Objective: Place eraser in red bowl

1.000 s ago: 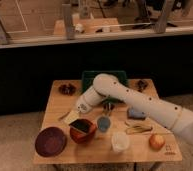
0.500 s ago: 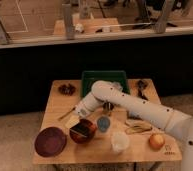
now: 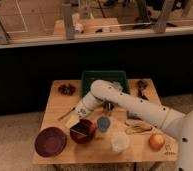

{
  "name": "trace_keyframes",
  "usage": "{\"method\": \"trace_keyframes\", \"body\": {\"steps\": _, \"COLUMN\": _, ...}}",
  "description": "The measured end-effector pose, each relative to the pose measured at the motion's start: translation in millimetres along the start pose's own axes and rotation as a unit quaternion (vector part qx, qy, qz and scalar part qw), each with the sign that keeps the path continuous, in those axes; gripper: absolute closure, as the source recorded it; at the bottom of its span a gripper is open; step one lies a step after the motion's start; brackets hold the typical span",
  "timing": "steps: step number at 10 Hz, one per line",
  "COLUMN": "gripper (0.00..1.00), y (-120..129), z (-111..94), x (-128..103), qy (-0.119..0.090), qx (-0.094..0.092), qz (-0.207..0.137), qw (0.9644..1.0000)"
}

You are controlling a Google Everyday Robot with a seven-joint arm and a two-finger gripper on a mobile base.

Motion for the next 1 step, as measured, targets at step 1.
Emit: {"method": "trace_keyframes", "body": {"steps": 1, "gripper": 0.20, "y": -1.0, "z": -1.1, "x": 0.5, "qy": -0.001, "qx": -0.002, "qz": 0.002, "qw": 1.0000}}
